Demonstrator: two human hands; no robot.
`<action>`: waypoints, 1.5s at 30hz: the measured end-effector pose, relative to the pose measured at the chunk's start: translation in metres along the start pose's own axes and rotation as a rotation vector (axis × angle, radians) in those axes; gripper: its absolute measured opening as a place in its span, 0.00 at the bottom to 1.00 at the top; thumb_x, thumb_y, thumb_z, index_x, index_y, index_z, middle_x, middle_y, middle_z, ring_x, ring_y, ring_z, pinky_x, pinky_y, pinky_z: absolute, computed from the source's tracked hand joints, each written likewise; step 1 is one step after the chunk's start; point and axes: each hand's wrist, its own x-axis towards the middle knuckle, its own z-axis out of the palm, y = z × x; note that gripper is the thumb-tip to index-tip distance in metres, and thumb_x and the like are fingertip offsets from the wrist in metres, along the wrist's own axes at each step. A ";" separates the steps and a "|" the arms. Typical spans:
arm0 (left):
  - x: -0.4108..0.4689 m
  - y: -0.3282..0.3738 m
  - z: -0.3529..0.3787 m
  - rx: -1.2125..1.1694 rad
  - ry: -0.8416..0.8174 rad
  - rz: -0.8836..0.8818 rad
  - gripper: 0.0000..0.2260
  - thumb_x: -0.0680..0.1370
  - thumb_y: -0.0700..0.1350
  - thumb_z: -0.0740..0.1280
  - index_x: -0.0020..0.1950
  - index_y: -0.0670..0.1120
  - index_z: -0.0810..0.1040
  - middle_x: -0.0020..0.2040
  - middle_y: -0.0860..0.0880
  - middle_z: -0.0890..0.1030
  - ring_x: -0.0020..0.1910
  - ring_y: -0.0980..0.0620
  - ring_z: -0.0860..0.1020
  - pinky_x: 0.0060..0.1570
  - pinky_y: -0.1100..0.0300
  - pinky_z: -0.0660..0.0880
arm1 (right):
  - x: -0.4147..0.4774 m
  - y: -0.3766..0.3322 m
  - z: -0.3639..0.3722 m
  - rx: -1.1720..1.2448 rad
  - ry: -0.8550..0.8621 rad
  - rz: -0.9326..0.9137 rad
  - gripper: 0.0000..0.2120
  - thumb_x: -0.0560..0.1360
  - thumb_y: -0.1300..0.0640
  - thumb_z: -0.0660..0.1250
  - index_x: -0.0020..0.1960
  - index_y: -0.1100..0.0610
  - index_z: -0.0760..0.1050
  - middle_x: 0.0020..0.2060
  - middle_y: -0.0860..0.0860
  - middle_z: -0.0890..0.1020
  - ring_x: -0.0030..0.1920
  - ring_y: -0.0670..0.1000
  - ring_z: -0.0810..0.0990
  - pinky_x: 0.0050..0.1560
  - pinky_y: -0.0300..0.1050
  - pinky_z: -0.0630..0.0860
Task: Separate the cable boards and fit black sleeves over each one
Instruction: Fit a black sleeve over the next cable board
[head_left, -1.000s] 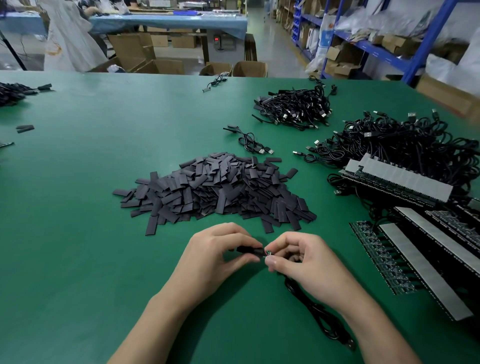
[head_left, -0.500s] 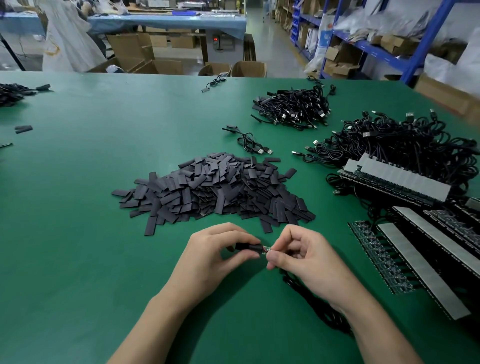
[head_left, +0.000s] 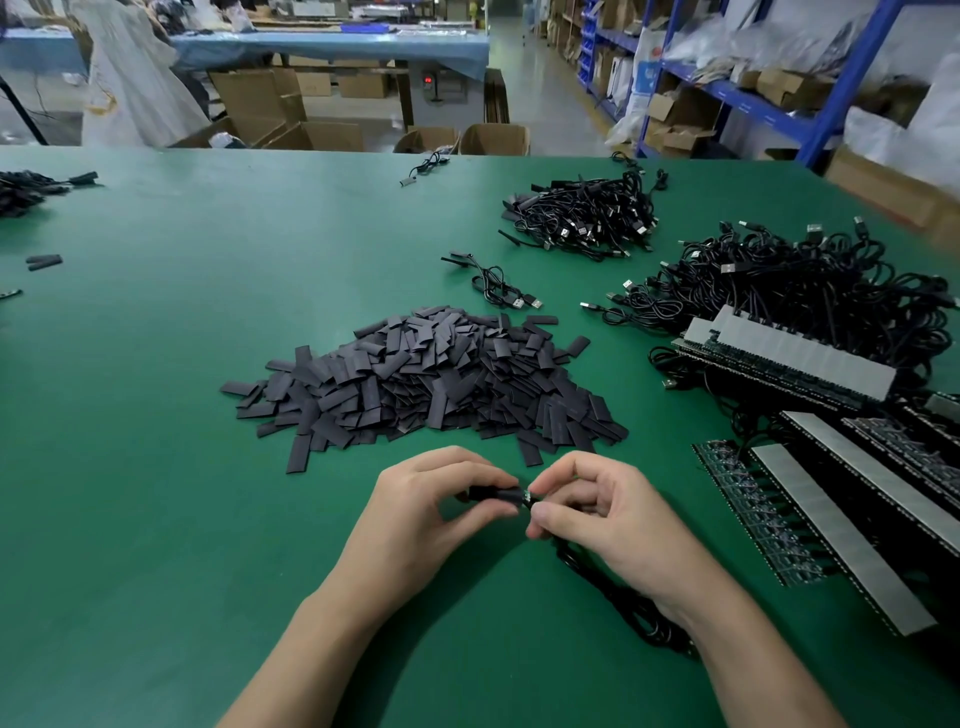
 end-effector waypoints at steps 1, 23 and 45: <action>0.000 0.000 0.001 0.006 -0.006 0.006 0.07 0.75 0.48 0.77 0.52 0.49 0.86 0.49 0.58 0.84 0.47 0.57 0.83 0.48 0.57 0.80 | 0.000 0.001 0.001 -0.005 0.007 0.007 0.04 0.78 0.61 0.74 0.51 0.55 0.80 0.40 0.53 0.88 0.42 0.48 0.83 0.49 0.40 0.77; -0.001 0.001 0.001 0.124 -0.067 0.074 0.08 0.78 0.52 0.74 0.53 0.50 0.86 0.49 0.58 0.85 0.46 0.63 0.81 0.48 0.62 0.79 | 0.002 0.007 0.002 0.025 0.018 0.017 0.03 0.76 0.61 0.74 0.49 0.54 0.82 0.40 0.53 0.88 0.42 0.47 0.84 0.50 0.42 0.79; 0.000 0.006 0.000 0.050 0.005 -0.001 0.07 0.76 0.51 0.75 0.51 0.50 0.86 0.46 0.61 0.86 0.45 0.65 0.83 0.48 0.66 0.79 | 0.000 0.000 0.003 0.053 0.077 0.020 0.06 0.77 0.65 0.74 0.47 0.54 0.84 0.38 0.52 0.88 0.40 0.44 0.85 0.46 0.34 0.78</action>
